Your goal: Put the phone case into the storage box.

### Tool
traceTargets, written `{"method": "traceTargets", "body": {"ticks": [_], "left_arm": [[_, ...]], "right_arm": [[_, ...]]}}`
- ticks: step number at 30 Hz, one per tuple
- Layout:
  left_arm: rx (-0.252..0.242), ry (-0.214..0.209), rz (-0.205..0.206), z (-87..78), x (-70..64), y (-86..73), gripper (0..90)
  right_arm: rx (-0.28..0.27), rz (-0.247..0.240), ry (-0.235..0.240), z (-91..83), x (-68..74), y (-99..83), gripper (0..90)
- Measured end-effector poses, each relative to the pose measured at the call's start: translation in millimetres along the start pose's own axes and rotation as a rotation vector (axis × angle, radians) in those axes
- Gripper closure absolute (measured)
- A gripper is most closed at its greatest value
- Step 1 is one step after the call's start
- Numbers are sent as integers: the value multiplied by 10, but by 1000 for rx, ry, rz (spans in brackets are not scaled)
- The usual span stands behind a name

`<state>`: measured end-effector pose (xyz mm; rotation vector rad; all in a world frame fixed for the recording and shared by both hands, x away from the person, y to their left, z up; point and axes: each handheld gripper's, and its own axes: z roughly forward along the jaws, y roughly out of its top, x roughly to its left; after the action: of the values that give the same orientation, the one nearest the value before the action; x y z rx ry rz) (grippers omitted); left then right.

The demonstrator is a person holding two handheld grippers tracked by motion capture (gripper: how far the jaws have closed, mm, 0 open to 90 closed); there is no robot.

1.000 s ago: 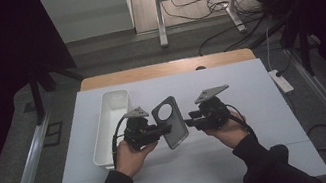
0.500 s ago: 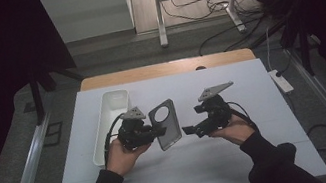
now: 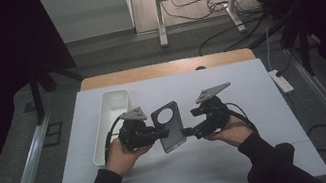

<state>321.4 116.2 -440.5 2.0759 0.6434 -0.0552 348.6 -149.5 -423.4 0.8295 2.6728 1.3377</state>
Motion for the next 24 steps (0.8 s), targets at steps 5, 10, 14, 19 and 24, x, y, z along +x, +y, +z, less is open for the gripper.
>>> {"method": "traceTargets", "body": {"ticks": [5,10,14,19,24], "left_arm": [[9,-38,36,35,-52,23,789],[17,-58,55,79,-86,34,788],[31,-20,54,93,-88,27,787],[-3,6,21,34,-26,24,747],[-21,59,15,13,-36,38,569]], "right_arm": [[-8,-34,29,-2,24,-4,361],[4,-71,67,15,61,-3,536],[18,-114,80,16,91,-4,709],[-2,-134,112,-23,112,11,810],[0,-138,27,-27,173,27,811]]}}
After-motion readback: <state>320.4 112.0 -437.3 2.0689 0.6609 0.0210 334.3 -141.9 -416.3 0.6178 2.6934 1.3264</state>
